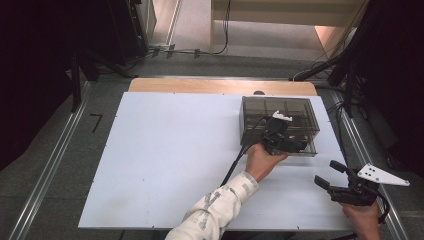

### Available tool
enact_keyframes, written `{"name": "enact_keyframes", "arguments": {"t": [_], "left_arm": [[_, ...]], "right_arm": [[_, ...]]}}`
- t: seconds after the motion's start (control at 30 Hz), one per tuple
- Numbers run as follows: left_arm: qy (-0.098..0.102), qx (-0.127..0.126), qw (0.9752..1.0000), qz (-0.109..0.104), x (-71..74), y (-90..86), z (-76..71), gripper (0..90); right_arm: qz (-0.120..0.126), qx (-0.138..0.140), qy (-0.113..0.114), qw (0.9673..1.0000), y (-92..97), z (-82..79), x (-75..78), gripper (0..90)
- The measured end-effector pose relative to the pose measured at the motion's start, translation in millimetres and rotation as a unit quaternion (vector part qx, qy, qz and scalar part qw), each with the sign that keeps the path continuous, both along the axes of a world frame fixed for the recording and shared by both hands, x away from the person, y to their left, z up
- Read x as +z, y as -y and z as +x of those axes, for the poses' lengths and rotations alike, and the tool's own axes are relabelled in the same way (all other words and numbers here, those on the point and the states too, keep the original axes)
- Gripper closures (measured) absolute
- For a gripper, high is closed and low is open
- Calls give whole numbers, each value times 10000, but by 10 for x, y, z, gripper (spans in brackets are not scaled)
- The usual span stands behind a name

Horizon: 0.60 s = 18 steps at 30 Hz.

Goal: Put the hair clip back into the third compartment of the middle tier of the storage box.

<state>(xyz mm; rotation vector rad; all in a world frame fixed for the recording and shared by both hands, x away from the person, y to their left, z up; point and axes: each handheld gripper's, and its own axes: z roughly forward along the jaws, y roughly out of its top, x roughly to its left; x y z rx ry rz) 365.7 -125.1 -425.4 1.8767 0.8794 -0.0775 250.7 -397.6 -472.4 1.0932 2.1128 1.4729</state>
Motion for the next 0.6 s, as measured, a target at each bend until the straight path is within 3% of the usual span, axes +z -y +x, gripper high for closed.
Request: {"name": "enact_keyframes", "arguments": {"t": [0.33,0.6], "left_arm": [[208,253,9992,-218,169,-572,-69,321],[289,608,9969,-402,213,-1083,-126,324]], "right_arm": [[-68,19,-36,10000,-42,21,-17,82],[-135,36,-67,9999,-81,52,-29,82]]}}
